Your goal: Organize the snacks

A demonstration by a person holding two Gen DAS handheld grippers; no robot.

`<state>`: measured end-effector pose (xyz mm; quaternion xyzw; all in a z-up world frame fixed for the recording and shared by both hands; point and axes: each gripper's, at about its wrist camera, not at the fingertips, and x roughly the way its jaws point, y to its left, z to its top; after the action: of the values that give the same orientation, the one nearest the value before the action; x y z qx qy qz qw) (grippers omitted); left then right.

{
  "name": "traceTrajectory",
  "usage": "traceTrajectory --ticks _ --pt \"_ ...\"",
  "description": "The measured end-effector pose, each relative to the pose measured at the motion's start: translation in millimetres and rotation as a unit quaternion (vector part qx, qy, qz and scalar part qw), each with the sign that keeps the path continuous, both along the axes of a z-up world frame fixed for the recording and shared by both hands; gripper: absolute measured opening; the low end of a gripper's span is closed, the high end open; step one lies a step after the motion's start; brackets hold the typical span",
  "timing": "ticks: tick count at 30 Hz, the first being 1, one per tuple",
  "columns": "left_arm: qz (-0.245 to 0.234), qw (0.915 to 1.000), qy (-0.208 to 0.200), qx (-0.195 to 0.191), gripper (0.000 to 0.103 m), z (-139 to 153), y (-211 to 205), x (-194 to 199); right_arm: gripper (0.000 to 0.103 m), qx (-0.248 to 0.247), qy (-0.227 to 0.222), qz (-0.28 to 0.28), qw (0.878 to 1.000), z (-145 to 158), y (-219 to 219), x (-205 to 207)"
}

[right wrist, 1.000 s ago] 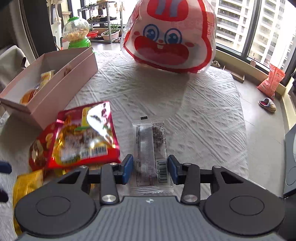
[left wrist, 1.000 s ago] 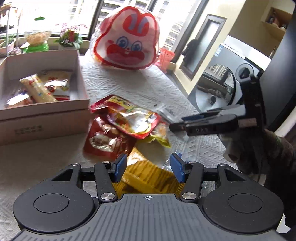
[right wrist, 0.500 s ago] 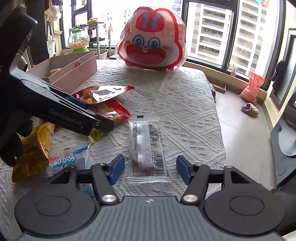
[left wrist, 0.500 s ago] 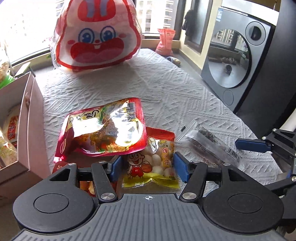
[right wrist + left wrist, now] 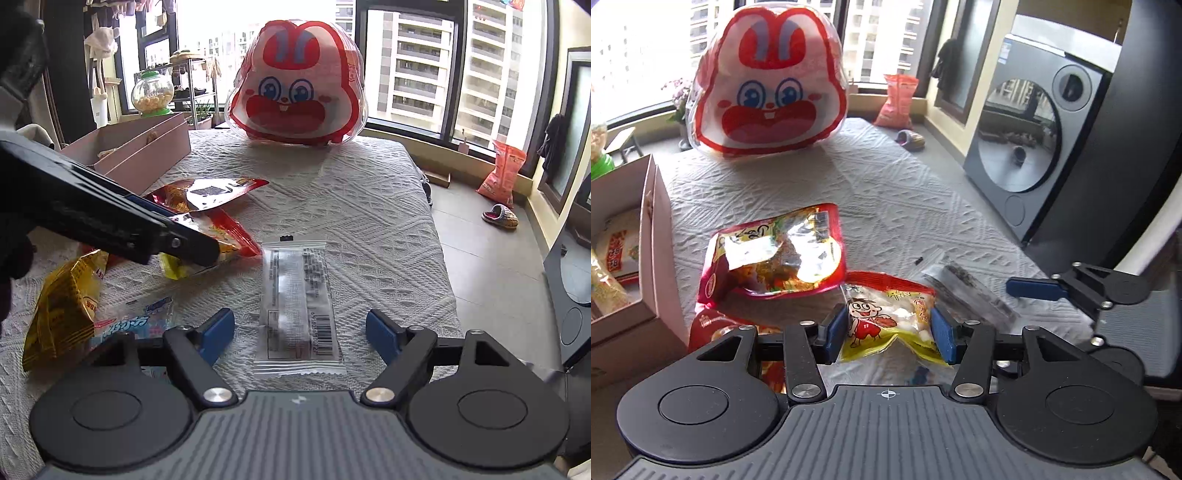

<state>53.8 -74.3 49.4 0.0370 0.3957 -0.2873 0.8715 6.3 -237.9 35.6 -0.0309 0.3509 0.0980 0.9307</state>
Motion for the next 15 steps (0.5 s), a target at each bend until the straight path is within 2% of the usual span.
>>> traceTrajectory --ticks 3,7,12,15 --pt "-0.019 0.9995 0.013 -0.02 0.056 7 13 -22 0.082 0.001 0.001 -0.003 1.0 -1 0 0" --pt "-0.033 0.9994 0.011 0.002 0.056 8 27 -55 0.082 0.0 0.001 -0.004 1.0 -1 1 0" --pt "-0.021 0.9996 0.02 0.003 0.055 7 54 -85 0.083 0.0 0.001 -0.003 1.0 -1 1 0" --pt "0.006 0.9997 0.023 0.009 0.055 2 72 -90 0.083 0.0 0.0 -0.003 1.0 -1 0 0"
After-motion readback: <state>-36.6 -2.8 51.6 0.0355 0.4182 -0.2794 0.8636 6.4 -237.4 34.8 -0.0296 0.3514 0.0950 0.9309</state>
